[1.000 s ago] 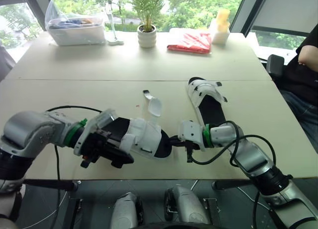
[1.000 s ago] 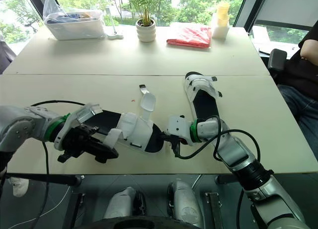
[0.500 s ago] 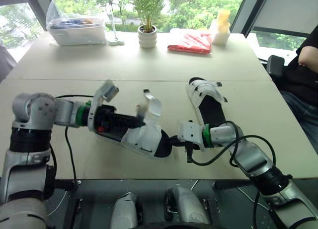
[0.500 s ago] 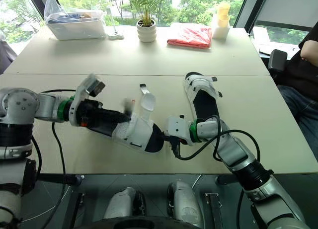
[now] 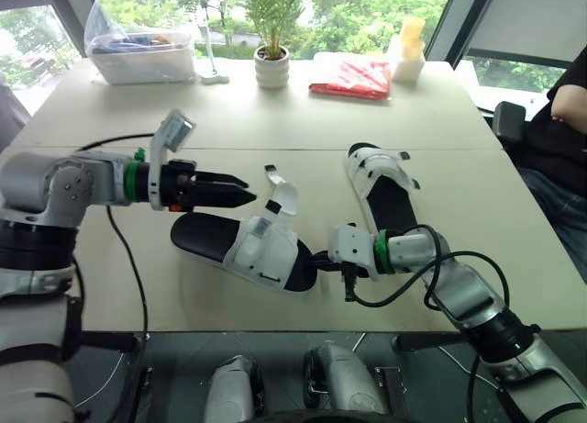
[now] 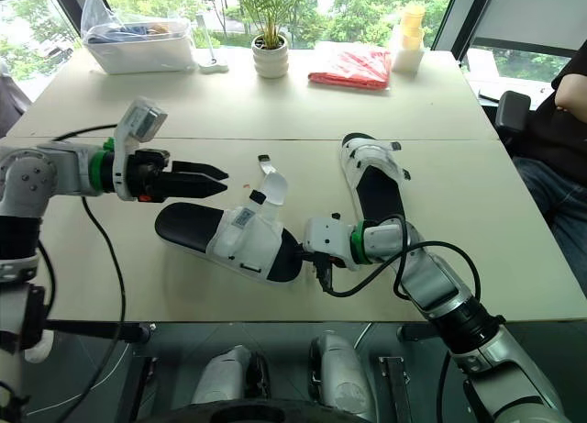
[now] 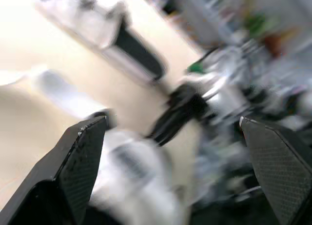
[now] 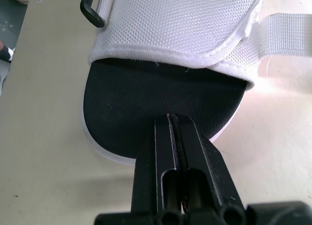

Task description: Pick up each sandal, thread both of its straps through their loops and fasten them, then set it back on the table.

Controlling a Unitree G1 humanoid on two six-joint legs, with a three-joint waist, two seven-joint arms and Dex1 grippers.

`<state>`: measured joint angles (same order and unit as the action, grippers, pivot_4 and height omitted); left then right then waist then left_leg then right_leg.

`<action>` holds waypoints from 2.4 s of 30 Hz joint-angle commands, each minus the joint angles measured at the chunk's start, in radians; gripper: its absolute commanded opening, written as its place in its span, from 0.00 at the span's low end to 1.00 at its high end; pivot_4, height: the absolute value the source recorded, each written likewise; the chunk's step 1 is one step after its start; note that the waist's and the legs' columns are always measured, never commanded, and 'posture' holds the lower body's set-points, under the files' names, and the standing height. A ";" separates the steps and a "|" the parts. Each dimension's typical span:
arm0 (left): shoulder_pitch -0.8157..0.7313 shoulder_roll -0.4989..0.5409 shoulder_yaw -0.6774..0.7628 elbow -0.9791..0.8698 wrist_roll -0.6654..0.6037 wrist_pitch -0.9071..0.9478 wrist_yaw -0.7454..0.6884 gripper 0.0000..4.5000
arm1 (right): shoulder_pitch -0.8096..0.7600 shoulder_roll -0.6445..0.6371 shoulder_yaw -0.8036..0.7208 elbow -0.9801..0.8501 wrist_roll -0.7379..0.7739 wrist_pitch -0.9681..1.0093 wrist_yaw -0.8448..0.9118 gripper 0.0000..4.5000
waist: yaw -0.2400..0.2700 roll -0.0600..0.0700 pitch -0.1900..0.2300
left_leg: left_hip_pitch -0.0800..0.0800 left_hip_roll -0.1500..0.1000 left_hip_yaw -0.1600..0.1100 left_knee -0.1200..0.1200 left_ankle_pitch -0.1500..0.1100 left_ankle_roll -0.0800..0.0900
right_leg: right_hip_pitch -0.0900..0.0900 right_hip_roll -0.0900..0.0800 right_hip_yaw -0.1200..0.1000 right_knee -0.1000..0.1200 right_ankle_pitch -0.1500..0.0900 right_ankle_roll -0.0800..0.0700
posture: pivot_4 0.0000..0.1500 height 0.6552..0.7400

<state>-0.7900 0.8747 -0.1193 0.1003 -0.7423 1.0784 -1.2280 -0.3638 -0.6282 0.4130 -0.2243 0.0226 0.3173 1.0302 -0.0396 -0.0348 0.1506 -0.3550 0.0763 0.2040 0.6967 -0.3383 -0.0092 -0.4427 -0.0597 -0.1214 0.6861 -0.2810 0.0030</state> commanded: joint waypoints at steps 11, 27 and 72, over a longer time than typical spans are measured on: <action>-0.198 -0.205 -0.248 0.324 0.359 -0.372 -0.219 1.00 | 0.023 -0.001 0.045 0.041 -0.030 0.038 0.015 0.00 | -0.004 -0.002 0.000 | -0.001 0.000 0.000 0.000 0.000 0.000 | -0.001 0.000 -0.001 0.000 0.000 0.000 | 1.00 0.81; -0.200 -0.281 -0.181 0.372 0.337 -0.221 -0.342 0.01 | 0.027 0.000 0.040 0.035 -0.032 0.050 0.002 0.00 | -0.005 -0.002 0.000 | -0.001 0.000 0.000 0.000 0.000 0.000 | -0.001 0.000 -0.001 0.000 0.000 0.000 | 1.00 0.81; -0.229 -0.248 -0.080 0.522 0.460 -0.276 -0.264 0.63 | 0.051 -0.030 0.059 0.017 -0.051 0.027 0.009 0.00 | 0.001 -0.002 0.000 | -0.002 0.000 0.000 0.000 0.000 0.001 | -0.001 0.000 -0.001 0.000 0.000 0.000 | 1.00 0.81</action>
<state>-0.9971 0.6035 -0.2786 0.6584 -0.2317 0.8345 -1.4620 -0.3529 -0.6391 0.4201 -0.2441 0.0139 0.3174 1.0229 -0.0390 -0.0369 0.1506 -0.3567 0.0765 0.2038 0.6972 -0.3384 -0.0086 -0.4437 -0.0602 -0.1224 0.6863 -0.2811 0.0033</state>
